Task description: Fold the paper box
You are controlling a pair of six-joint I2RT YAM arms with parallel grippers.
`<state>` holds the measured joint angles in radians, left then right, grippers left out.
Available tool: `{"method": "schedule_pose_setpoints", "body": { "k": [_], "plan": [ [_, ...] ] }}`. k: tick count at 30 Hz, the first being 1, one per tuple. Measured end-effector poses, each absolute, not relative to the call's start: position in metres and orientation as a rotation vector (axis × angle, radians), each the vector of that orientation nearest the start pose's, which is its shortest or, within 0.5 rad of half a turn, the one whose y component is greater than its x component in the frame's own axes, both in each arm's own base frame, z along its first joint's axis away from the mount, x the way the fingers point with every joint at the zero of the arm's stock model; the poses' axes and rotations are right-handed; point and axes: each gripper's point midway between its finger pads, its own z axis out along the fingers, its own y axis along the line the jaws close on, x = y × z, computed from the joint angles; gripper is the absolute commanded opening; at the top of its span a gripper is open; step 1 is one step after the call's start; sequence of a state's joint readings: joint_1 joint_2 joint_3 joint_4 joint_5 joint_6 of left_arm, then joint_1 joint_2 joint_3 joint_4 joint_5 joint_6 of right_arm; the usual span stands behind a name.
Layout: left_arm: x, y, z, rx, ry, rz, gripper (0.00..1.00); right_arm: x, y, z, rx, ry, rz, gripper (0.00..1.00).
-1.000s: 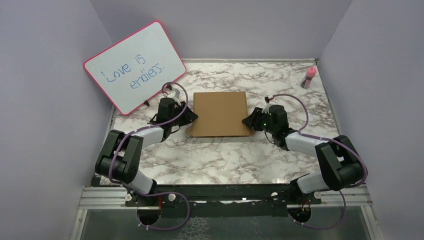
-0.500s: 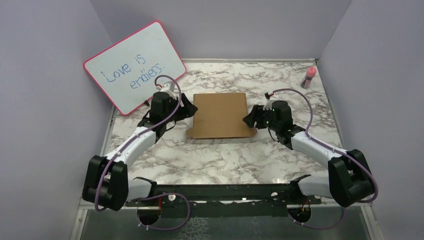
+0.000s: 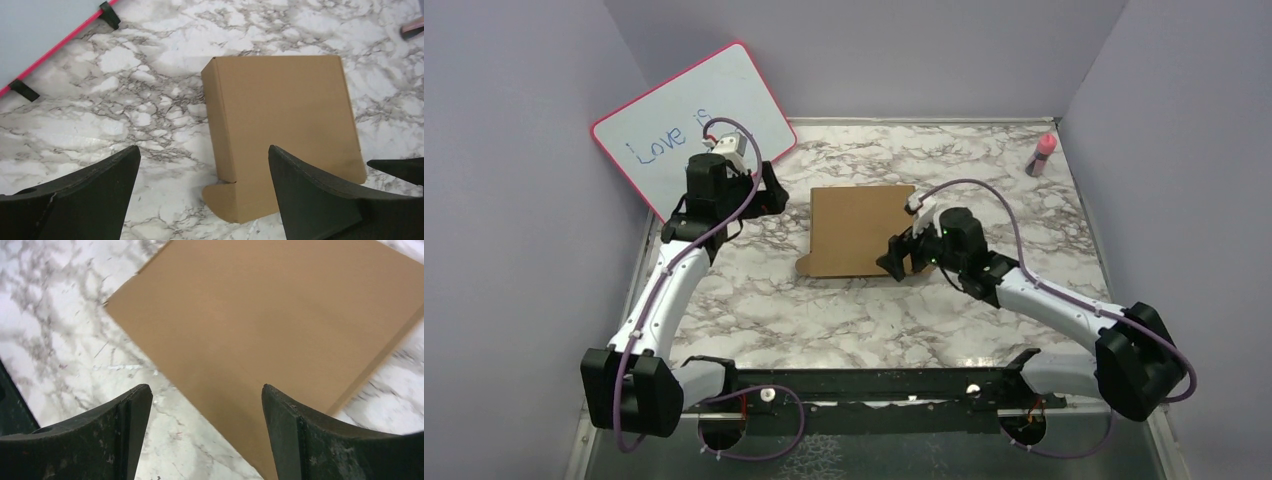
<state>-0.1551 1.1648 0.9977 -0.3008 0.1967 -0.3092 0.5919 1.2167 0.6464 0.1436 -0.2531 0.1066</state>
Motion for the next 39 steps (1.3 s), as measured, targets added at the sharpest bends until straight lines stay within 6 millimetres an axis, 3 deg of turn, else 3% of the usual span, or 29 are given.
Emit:
{"method": "schedule_pose_setpoints", "body": {
  "k": [9, 11, 13, 16, 23, 28, 39],
  "plan": [
    [0.346, -0.082, 0.187, -0.016, 2.204, -0.442, 0.99, 0.241, 0.314, 0.126, -1.152, 1.766, 0.584, 0.90],
    [0.342, -0.082, 0.182, -0.006, 2.222, -0.434, 0.99, 0.236, 0.322, 0.117, -1.239, 1.730, 0.531, 0.90],
    [0.340, -0.081, 0.179, -0.001, 2.232, -0.429, 0.98, 0.233, 0.326, 0.107, -1.307, 1.706, 0.468, 0.98],
    [0.340, -0.081, 0.178, 0.008, 2.233, -0.426, 0.95, 0.232, 0.328, 0.094, -1.386, 1.678, 0.349, 1.00],
    [0.340, -0.080, 0.178, 0.013, 2.234, -0.423, 0.93, 0.251, 0.321, 0.086, -1.446, 1.602, 0.099, 1.00],
    [0.340, -0.080, 0.177, 0.013, 2.235, -0.423, 0.93, 0.265, 0.311, 0.061, -1.497, 1.606, -0.056, 0.97],
    [0.340, -0.080, 0.177, 0.011, 2.237, -0.423, 0.92, 0.303, 0.312, 0.060, -1.415, 1.493, -0.301, 0.76]
  ]
}}
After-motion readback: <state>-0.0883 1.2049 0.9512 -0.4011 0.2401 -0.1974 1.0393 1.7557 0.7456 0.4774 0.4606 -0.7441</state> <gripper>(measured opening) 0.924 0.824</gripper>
